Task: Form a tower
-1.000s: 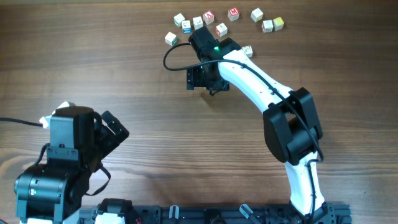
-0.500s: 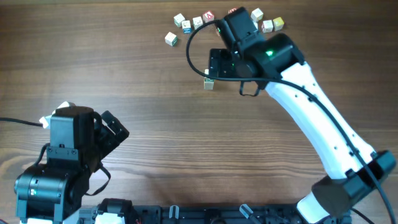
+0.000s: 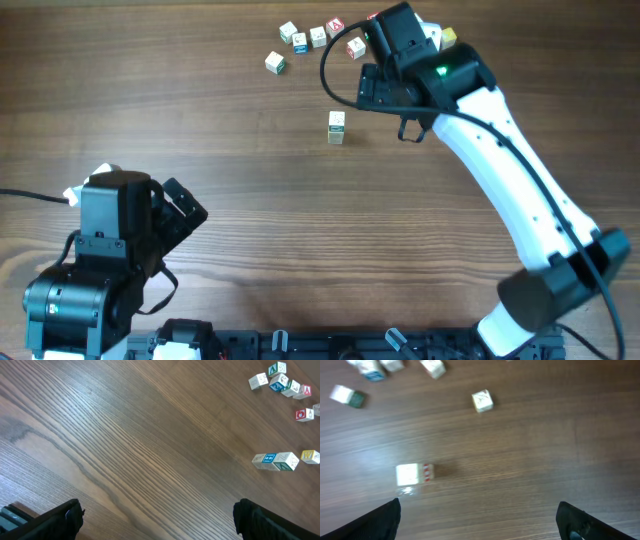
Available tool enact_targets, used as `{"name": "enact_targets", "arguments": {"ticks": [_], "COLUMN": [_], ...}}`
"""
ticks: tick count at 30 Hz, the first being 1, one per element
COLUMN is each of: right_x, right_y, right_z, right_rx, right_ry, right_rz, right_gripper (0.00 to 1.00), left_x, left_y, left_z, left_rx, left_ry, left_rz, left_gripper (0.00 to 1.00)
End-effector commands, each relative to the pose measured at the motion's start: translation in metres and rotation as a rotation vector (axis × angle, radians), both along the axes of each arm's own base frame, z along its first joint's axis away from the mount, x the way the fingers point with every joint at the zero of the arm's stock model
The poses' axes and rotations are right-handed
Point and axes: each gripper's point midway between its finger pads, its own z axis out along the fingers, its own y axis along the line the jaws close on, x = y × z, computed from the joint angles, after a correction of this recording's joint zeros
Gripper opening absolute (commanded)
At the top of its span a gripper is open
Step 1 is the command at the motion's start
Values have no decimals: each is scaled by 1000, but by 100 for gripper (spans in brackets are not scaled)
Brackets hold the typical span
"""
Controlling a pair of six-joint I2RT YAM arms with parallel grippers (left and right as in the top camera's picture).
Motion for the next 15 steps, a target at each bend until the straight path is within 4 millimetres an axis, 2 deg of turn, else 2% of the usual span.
{"name": "enact_targets", "arguments": {"ticks": [1, 5, 7, 8, 9, 10, 11, 12, 15], "right_x": [6, 11, 6, -2, -8, -21, -42, -59, -83], "right_y": [-1, -17, -35, -56, -64, -73, -81, -95, -126], "right_z": [-41, -50, -34, -3, 12, 30, 45, 63, 104], "right_rx": [2, 24, 16, 17, 23, 18, -5, -93, -241], "right_ry": [111, 129, 90, 16, -10, -24, -4, -12, -105], "right_rz": [-30, -131, -235, -314, -322, -296, -240, -146, -92], "right_gripper": [100, 100, 100, 100, 100, 100, 100, 100, 100], "left_x": [0, 0, 0, 0, 0, 0, 0, 0, 0], "left_y": [1, 1, 1, 1, 1, 1, 1, 1, 1], "left_z": [-1, -1, -1, -1, -1, -1, -1, -1, -1], "left_rx": [-6, -6, -6, -6, -6, -6, -6, -6, -6], "left_ry": [3, 3, 3, 2, 3, 3, 3, 2, 3], "left_rz": [12, 12, 12, 12, 13, 12, 12, 12, 12], "left_gripper": [100, 100, 100, 100, 100, 100, 100, 100, 100]}}
